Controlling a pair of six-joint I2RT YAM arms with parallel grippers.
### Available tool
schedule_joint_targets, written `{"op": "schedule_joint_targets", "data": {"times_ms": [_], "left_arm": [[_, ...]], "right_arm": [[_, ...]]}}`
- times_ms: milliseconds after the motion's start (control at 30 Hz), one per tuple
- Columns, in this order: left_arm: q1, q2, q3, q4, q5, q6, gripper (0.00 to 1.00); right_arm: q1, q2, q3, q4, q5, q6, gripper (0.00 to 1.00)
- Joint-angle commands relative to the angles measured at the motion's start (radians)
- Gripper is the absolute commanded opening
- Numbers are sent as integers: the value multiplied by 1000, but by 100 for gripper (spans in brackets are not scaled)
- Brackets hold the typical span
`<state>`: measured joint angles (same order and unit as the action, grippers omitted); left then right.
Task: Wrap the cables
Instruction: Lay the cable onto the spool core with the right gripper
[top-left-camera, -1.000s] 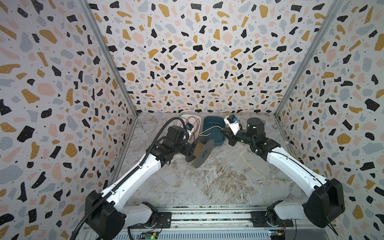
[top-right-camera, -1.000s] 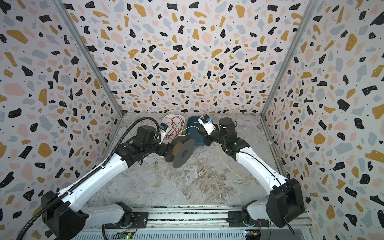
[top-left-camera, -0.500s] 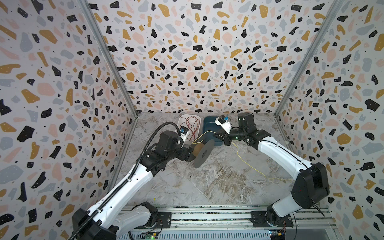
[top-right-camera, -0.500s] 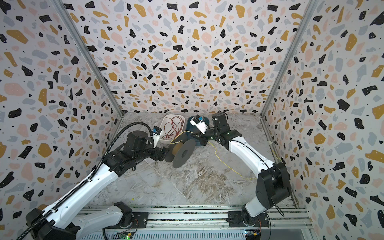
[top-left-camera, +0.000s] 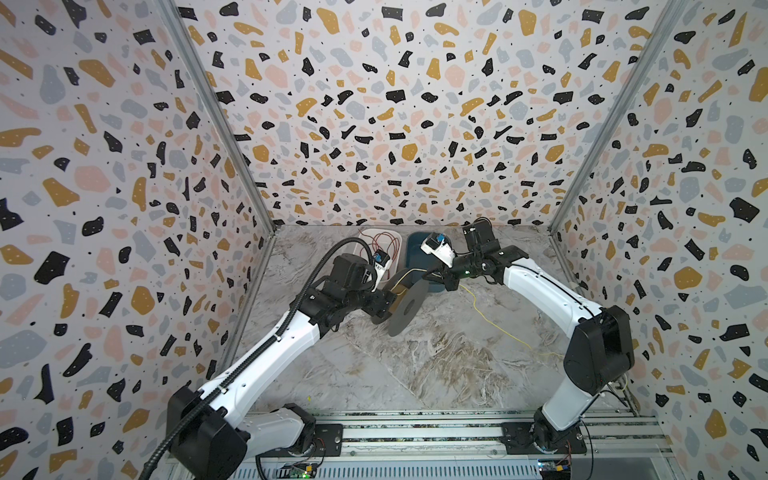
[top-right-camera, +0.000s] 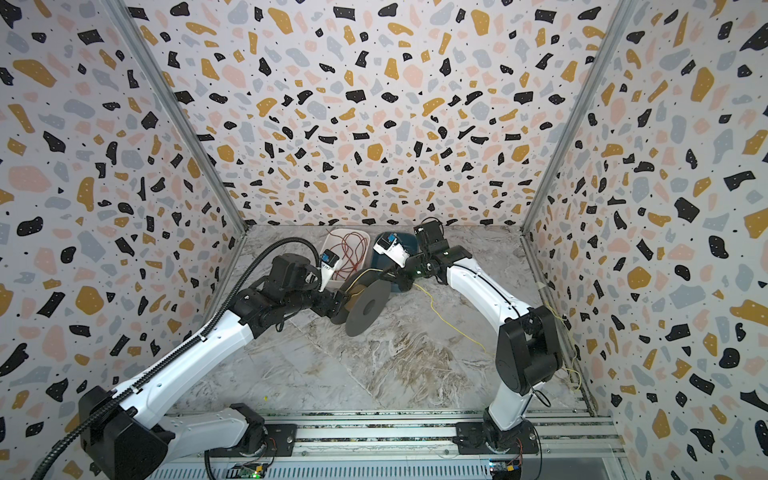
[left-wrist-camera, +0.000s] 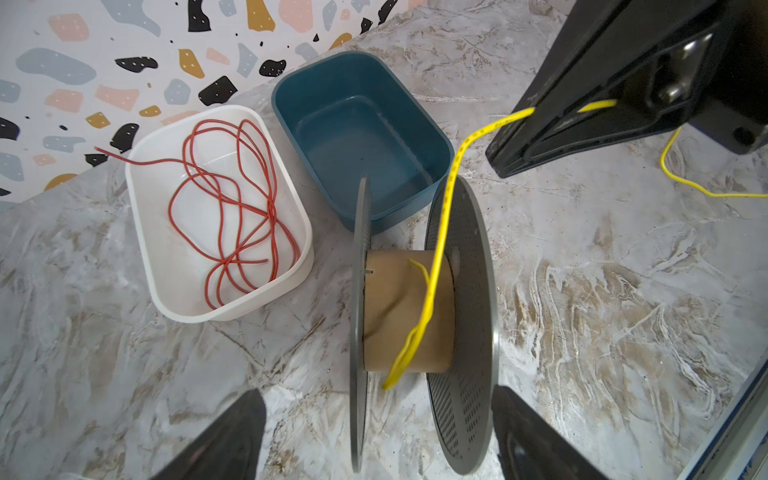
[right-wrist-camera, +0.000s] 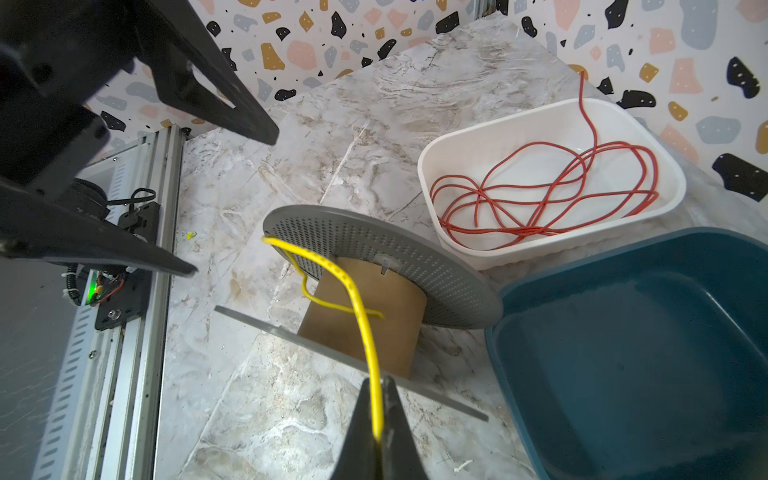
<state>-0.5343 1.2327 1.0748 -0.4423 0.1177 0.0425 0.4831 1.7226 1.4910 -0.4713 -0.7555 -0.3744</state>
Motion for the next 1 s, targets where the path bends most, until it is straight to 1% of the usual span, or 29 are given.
{"op": "schedule_joint_targets", "data": {"times_ms": [0,233,467,667,867,933,967], "left_arm": [[5,20,11,82,34,16,83],[7,88,21,131,43,26,78],[20,166,65,123,40,50,73],[33,184,68,133,52,54,64],[38,192,76,129,70,58,49],[41,201,86,116,67,64,45],[43,205,89,107,66,65,41]], "right_arm": [[6,23,52,-83,-26,-20,0],[18,78,95,-120,-12,-31,0],[22,94,110,-123,-5,-39,0],[23,91,111,-109,10,-44,0],[28,101,128,-109,14,-44,0],[28,103,125,-106,19,-46,0],[29,103,123,-103,23,-45,0]]}}
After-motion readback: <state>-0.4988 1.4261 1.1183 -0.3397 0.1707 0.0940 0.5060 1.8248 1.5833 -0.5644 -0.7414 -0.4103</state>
